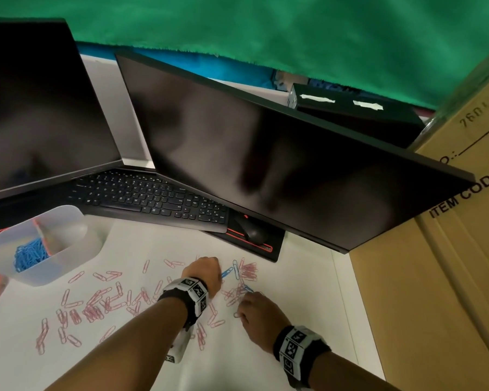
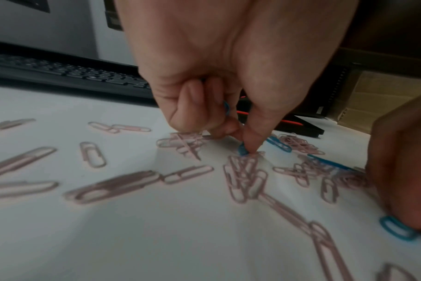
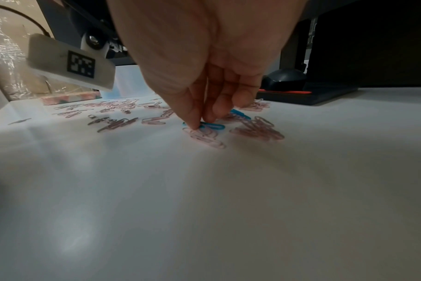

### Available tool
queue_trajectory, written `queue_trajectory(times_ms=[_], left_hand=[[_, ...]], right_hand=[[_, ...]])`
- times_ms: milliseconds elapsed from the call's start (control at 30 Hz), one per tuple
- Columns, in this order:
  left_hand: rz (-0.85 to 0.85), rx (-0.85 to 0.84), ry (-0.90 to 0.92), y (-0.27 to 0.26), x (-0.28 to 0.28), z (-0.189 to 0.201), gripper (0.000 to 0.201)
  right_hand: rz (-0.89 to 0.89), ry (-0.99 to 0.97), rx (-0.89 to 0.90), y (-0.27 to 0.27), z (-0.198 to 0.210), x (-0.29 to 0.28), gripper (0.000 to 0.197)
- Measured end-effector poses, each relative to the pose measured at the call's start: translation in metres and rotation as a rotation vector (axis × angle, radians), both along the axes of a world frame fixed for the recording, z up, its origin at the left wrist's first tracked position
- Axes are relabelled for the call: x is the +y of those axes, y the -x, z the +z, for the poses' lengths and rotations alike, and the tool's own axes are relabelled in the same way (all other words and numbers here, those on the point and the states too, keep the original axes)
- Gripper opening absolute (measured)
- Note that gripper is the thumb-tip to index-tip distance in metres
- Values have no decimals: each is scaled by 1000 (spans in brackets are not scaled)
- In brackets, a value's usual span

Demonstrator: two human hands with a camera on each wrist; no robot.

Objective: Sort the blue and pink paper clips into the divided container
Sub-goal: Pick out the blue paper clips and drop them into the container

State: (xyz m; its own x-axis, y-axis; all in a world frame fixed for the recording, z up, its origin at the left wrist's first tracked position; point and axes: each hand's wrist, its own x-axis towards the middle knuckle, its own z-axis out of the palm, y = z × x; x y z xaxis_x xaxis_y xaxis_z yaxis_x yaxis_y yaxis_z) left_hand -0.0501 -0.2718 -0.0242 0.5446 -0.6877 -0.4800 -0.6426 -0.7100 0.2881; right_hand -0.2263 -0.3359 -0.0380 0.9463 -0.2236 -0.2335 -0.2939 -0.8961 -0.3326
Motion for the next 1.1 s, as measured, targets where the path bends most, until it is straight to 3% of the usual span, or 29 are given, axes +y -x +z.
queue_trajectory(times_ms=[167,433,567,733,1100], left_hand=[[43,80,48,-10,11,-1,18],[261,235,277,-25,43,4,9],[338,289,359,-34,63,7,19],[374,309,438,-46,91,13,18],[597,449,603,-76,141,40,17]], right_hand=[[-98,-105,47,-5,6,1,16],[-143,-158,112,-11,1,3,20],[-128,-109,8,-8,1,5,13],[-203,-93,-98,-2,5,5,27],[-85,-82,107,-20,9,5,24]])
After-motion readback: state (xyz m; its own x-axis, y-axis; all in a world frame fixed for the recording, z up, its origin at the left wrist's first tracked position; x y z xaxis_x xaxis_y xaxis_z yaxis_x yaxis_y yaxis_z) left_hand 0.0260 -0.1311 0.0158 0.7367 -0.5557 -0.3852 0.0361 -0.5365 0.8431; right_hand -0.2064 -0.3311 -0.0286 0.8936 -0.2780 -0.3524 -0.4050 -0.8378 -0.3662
